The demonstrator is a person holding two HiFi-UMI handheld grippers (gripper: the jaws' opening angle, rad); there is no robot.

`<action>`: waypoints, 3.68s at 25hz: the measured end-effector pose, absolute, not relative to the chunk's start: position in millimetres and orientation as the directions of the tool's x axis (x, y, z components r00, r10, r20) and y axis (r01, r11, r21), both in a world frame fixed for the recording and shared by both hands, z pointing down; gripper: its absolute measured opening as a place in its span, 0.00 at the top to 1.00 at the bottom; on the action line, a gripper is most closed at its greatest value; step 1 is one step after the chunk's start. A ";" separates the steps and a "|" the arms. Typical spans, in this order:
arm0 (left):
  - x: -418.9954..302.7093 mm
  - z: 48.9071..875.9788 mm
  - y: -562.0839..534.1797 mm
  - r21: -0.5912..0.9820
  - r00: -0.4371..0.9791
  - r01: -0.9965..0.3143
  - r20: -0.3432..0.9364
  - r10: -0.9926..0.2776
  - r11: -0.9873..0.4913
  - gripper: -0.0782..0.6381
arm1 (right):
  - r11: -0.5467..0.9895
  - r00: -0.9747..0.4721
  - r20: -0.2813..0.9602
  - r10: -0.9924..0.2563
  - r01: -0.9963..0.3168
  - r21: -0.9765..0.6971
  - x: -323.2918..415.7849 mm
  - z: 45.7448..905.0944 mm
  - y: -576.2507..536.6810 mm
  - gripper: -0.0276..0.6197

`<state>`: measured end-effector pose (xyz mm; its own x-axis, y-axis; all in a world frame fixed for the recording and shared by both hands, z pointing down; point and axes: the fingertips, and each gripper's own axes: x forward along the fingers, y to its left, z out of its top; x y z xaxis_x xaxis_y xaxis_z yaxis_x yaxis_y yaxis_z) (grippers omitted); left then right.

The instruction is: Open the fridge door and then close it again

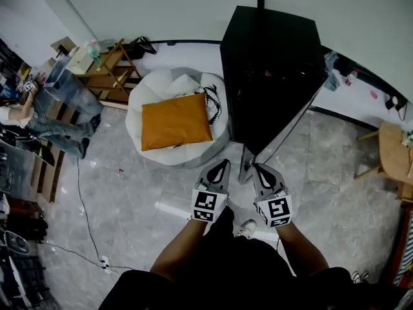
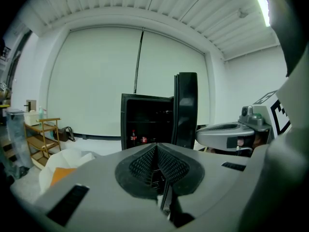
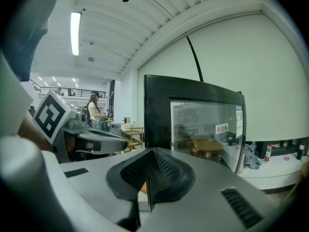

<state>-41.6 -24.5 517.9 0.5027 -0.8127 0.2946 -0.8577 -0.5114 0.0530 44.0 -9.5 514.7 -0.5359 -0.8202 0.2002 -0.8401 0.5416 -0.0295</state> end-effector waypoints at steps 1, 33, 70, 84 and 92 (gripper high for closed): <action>-42.9 517.5 -26.9 0.052 0.501 -0.859 0.295 -0.814 -0.510 0.86 | 0.546 -0.540 0.201 -0.817 -0.837 -0.029 42.1 514.8 -12.0 0.94; -81.6 526.0 -106.1 0.072 0.495 -0.864 0.303 -0.815 -0.498 0.86 | 0.599 -0.588 0.226 -0.777 -0.800 -0.022 -19.1 514.0 -98.7 0.94; -142.2 539.7 -224.1 0.091 0.545 -0.834 0.296 -0.785 -0.545 0.86 | 0.495 -0.475 0.202 -0.856 -0.867 0.061 -51.9 515.5 -226.2 0.94; -146.5 545.7 -242.5 0.112 0.557 -0.827 0.292 -0.777 -0.551 0.86 | 0.467 -0.447 0.190 -0.874 -0.881 0.080 -51.5 516.4 -258.1 0.94; -146.6 549.2 -247.9 0.089 0.558 -0.824 0.303 -0.773 -0.560 0.86 | 0.471 -0.450 0.179 -0.875 -0.877 0.096 -51.7 516.1 -276.2 0.94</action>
